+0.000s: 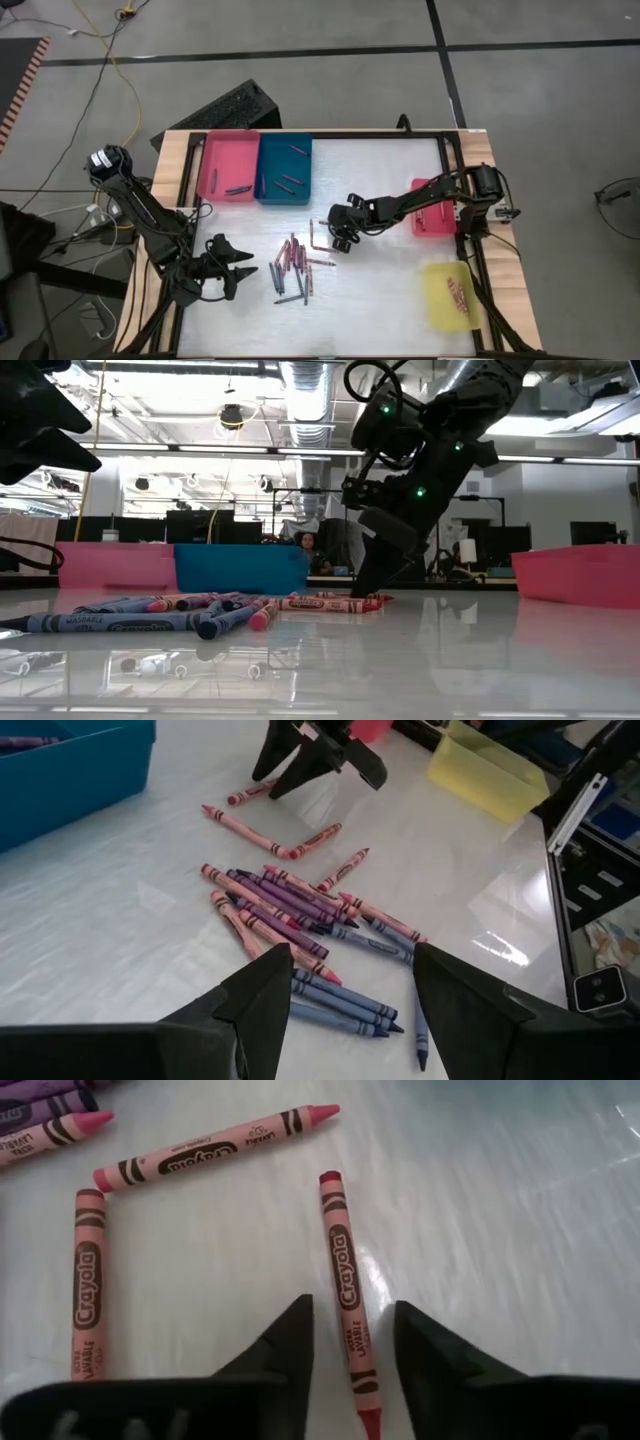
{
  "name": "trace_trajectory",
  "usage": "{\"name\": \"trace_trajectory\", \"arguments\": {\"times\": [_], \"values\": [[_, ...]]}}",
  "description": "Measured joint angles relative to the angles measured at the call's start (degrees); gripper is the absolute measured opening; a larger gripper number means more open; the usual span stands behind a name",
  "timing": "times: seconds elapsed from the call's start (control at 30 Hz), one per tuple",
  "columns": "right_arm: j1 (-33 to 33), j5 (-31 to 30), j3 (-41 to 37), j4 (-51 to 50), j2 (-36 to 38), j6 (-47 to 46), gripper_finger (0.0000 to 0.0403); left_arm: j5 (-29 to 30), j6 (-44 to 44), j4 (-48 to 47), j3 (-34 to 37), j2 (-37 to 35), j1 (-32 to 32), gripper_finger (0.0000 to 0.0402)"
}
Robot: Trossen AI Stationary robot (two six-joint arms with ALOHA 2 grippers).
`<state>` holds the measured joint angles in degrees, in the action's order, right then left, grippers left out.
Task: Sort crayons
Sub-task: Put the red crayon into the small red bin
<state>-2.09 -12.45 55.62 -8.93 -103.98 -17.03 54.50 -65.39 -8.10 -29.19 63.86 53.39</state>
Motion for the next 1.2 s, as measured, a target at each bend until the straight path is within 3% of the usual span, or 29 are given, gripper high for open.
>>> {"name": "trace_trajectory", "arguments": {"times": [0.4,0.9,1.2], "values": [[-0.46,-0.07,-0.12,-0.63,-0.04,-4.75,0.0009,-0.27,-0.65,0.02,0.00,0.00,0.00,0.0199],[-4.62,-4.86,-0.50,-1.15,5.49,-26.66,0.0008,-0.35,-0.89,0.04,0.00,0.00,0.00,0.0199],[-8.60,-12.50,-0.35,-16.91,15.92,-34.83,0.0008,-0.39,-1.29,0.01,0.00,0.00,-0.01,0.0199]]}}
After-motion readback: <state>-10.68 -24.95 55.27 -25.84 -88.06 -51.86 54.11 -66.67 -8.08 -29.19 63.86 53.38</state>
